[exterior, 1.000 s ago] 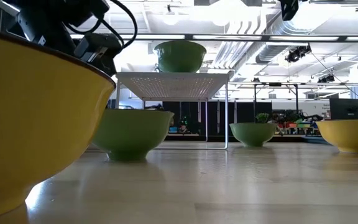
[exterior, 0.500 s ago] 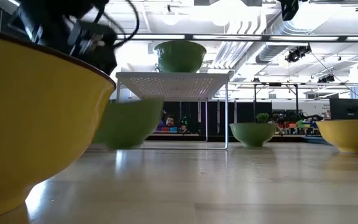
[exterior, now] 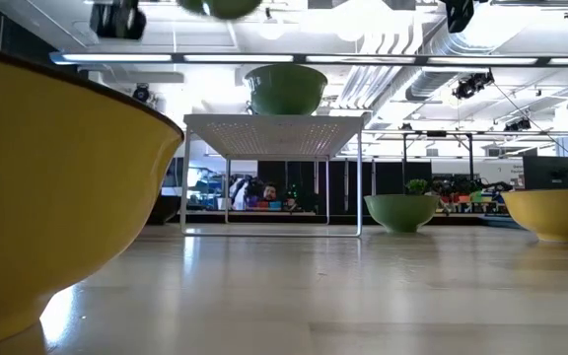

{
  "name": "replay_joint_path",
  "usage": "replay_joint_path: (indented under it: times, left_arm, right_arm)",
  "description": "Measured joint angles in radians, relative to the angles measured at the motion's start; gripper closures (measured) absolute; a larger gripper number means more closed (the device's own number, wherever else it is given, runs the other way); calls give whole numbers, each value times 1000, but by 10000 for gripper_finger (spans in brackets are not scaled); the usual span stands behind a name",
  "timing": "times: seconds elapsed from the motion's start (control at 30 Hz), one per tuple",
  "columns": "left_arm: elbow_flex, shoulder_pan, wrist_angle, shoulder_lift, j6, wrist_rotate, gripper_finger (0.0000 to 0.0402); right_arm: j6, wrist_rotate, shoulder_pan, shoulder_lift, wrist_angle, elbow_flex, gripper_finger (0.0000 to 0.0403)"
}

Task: Pick & Place Mini bowls
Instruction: Stack the red patterned bowl on top of the red patterned bowl on the shelf

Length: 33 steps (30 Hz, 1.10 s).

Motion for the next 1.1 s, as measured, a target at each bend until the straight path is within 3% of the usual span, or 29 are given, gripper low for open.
replay_joint_path:
  times: [0.2,0.4,0.73,1.1]
  left_arm:
    - [255,111,-234,40,-69,-94,399]
    - [429,279,-418,99,-65,-84,399]
    - [471,449,-427,201,2,46,400]
    - [472,492,-399,297,-11,88,393]
  right_arm:
    - [5,0,0,0,0,0,402]
    - [8,0,0,2,0,0,402]
    - [34,0,0,2,0,0,403]
    - [27,0,0,2,-3,1,403]
